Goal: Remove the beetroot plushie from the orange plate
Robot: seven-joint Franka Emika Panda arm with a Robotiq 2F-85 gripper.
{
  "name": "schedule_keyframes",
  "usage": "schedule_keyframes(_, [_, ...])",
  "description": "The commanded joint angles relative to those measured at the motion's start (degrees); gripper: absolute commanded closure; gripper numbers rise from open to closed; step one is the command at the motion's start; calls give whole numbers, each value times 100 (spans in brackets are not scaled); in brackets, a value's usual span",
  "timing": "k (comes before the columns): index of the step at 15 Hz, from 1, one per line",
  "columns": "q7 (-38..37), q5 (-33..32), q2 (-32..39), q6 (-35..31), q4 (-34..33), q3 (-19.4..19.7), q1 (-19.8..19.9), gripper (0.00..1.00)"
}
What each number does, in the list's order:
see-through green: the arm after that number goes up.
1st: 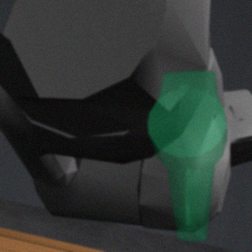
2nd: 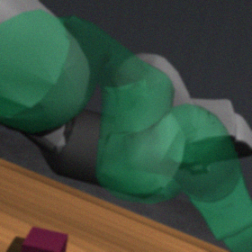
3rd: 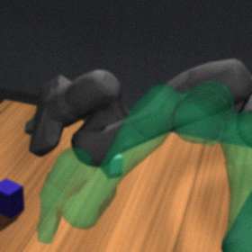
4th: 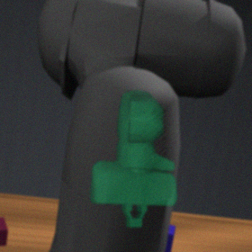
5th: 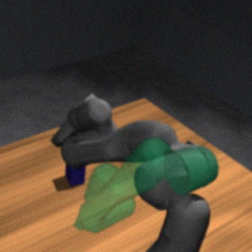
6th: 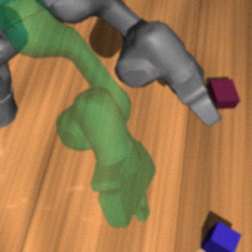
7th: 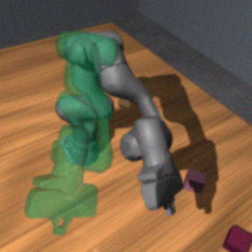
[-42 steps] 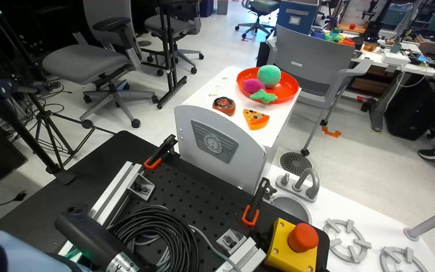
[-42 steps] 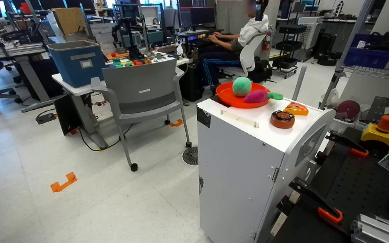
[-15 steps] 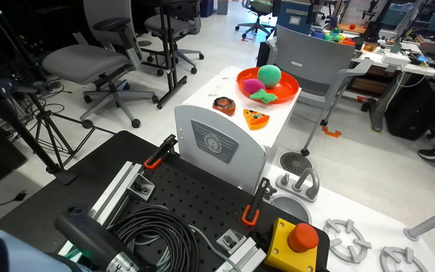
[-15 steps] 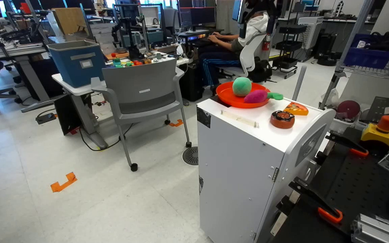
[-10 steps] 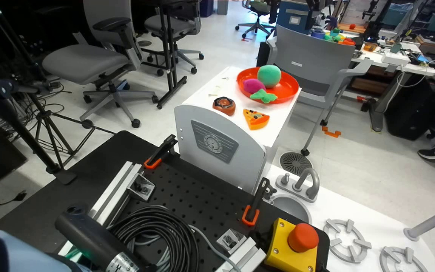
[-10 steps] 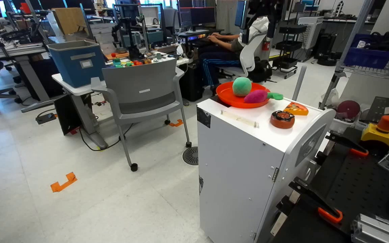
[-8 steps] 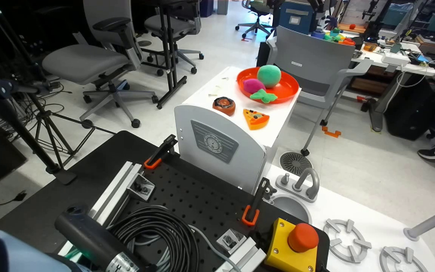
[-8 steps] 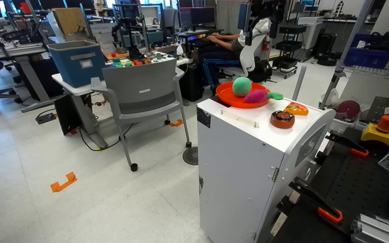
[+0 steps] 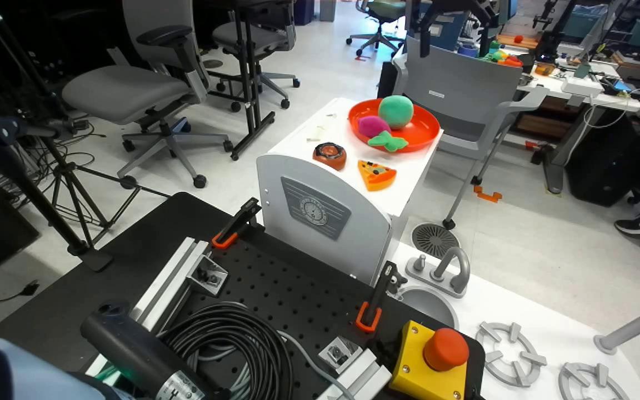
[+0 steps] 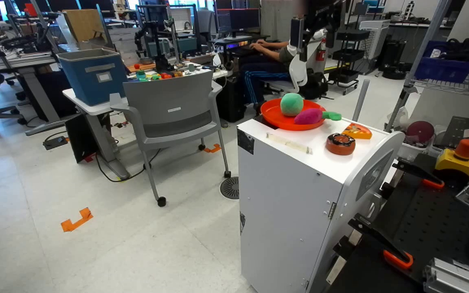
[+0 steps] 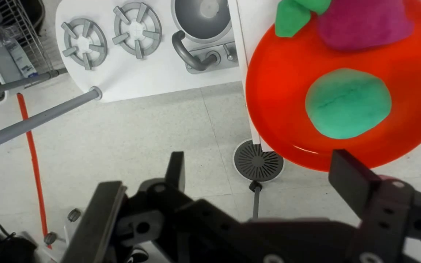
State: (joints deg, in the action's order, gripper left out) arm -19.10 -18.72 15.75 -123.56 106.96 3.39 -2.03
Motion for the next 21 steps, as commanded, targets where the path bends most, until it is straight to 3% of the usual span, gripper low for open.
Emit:
schedule_keyframes(1, [13,14,0,16,-9,29,-27,0])
schedule_keyframes(7, [335,233,-133,-71,189,-34,55,0])
schedule_keyframes(14, [291,108,-124,-159,635,-200,-200,0])
schedule_keyframes(21, [458,719,-172,-666,1075,-257,-88,0])
